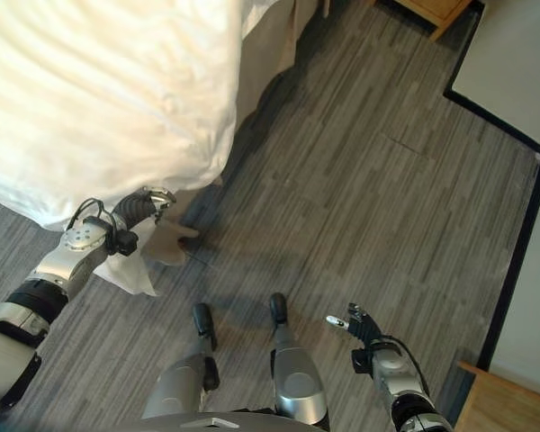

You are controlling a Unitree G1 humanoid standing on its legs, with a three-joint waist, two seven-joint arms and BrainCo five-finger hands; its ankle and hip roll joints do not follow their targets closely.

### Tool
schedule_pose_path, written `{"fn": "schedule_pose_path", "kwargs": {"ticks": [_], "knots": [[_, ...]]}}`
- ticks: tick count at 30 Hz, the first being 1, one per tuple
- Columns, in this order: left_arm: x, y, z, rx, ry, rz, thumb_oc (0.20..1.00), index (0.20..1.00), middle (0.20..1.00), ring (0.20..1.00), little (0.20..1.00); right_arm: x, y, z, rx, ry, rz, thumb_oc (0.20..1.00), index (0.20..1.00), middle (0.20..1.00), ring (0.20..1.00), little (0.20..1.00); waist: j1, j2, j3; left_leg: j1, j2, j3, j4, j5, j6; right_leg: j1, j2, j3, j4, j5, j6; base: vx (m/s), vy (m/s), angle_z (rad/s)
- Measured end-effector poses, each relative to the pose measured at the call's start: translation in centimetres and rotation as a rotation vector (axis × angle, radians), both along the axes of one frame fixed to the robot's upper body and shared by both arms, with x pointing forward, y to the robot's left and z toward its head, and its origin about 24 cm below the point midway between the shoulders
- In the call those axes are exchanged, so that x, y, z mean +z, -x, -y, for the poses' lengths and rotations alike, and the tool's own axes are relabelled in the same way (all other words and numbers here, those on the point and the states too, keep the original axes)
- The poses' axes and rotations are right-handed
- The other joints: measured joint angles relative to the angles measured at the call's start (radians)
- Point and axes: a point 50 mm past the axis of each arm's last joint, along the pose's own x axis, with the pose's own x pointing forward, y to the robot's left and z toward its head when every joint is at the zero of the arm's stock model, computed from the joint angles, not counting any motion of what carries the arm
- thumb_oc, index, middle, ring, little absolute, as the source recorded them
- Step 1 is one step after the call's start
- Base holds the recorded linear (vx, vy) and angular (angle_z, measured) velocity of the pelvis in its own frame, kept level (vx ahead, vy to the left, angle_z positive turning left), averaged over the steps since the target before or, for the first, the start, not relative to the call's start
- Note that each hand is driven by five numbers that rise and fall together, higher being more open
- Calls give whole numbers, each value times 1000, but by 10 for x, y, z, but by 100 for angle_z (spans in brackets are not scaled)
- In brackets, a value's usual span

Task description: Making the bed.

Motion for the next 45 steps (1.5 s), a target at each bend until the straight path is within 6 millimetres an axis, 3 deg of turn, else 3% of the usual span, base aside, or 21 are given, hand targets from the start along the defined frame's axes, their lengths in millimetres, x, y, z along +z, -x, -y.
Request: {"fn": "schedule_pose_path", "kwargs": {"ticks": [4,9,12,13,14,18,19,22,23,26,28,29,31,33,34,35,37,39,40,45], "knots": [[4,4,-31,93,-62,4,200,200,200,200,200,6,-5,1,6,4,31,1000,1000,1000,1000,1000,-5,3,36,-17,4,19,0,0,0,-25,0,8,0,9,-8,22,2,-12],[-10,15,-40,115,-88,-25,200,200,200,200,200,13,-8,11,7,33,56,1000,1000,1000,1000,1000,-2,16,50,-23,6,18,0,0,0,-34,0,4,0,9,-8,-37,16,-2],[-4,12,-51,148,-139,21,200,200,200,200,200,39,-28,21,-6,47,189,1000,1000,1000,1000,1000,-4,34,77,-119,6,19,5,19,-6,-131,1,7,1,25,3,-70,14,-4],[-10,12,-61,219,-147,-4,200,200,200,200,200,49,-41,19,-9,44,245,1000,1000,1000,1000,1000,-12,30,111,-123,8,21,3,27,-1,-138,3,9,1,46,-18,-55,-1,-17],[-37,23,-83,399,-134,-105,200,200,200,200,200,61,-52,10,12,27,313,1000,1000,1000,1000,1000,-29,20,147,-124,13,30,2,28,-1,-146,8,13,2,52,-26,-42,3,-23],[-106,62,-84,546,-137,-335,200,200,200,200,200,52,-48,0,31,20,286,1000,1000,1000,1000,1000,-25,8,151,-112,28,46,1,28,-1,-144,24,30,2,61,-39,-3,-9,-17],[-149,95,-70,533,-147,-504,200,200,200,200,200,46,-44,2,20,24,257,1000,1000,1000,1000,1000,-24,4,150,-94,29,44,0,28,-1,-131,25,31,2,61,-39,-3,-6,-9],[-197,142,-36,449,-148,-683,200,200,200,200,200,36,-35,9,5,52,197,1000,1000,1000,1000,1000,-13,2,149,-72,31,36,0,30,-4,-105,26,23,2,62,-40,-6,-17,3],[-200,144,-30,434,-132,-687,200,200,200,200,200,34,-34,11,-1,56,181,1000,1000,1000,1000,1000,-1,1,149,-66,31,33,1,31,-5,-97,26,19,2,62,-40,-3,-28,16],[-184,122,-24,393,-114,-582,200,200,200,200,200,31,-33,8,-5,47,166,1000,1000,1000,1000,1000,36,-10,137,-63,31,13,1,46,-14,-86,26,2,3,62,-35,9,-26,18],[-165,94,3,242,-137,-459,200,200,200,200,200,31,-38,2,-1,30,175,1000,1000,1000,1000,1000,43,-11,129,-45,26,10,0,54,-8,-67,25,-1,7,66,-29,26,0,6],[-152,80,26,161,-89,-384,200,200,200,200,200,29,-38,-2,-3,19,167,1000,1000,1000,1000,1000,42,-9,103,-38,23,10,0,55,-7,-61,20,-1,10,65,-28,52,4,1],[-117,62,62,22,11,-228,200,200,200,200,200,24,-34,-5,-7,10,148,1000,1000,1000,1000,1000,42,-10,77,-15,16,6,0,55,-7,-37,14,-2,10,61,-22,44,2,7],[-52,54,113,-201,254,-7,200,200,200,200,200,20,-28,-6,-9,3,133,1000,1000,1000,1000,1000,33,-4,34,4,5,-12,0,55,-6,-8,3,-12,8,52,-10,22,3,19],[-20,50,134,-309,401,116,200,200,200,200,200,16,-21,-5,-13,2,115,1000,1000,1000,1000,1000,35,9,-27,4,2,-14,0,53,-8,-7,-2,-16,11,42,3,47,18,13],[-11,45,138,-318,455,141,200,200,200,200,200,12,-14,-4,-17,3,94,1000,1000,1000,1000,1000,34,19,-73,4,0,-13,-1,48,-14,-8,-4,-17,10,36,10,35,21,3],[-4,43,124,-294,510,144,200,200,200,200,200,6,-6,-2,-23,3,65,1000,1000,1000,1000,1000,33,36,-112,17,-3,-12,-1,46,-17,8,-10,-19,6,34,14,29,19,-4],[-6,53,89,-223,597,145,200,200,200,200,200,-4,13,6,-29,25,-8,1000,1000,1000,1000,1000,32,56,-128,41,2,-17,-1,45,-17,37,-1,-23,1,34,11,11,11,9],[-13,56,69,-140,622,142,200,200,200,200,200,-9,26,11,-29,45,-55,1000,1000,1000,1000,1000,51,75,-137,42,2,-30,-1,44,-15,45,-3,-31,-1,29,12,7,17,19],[-59,98,-23,304,733,115,200,200,200,200,200,-21,54,27,-67,72,-170,1000,1000,1000,1000,1000,91,95,-145,53,6,-46,-1,43,-14,61,0,-47,-2,19,12,6,20,11]]}}
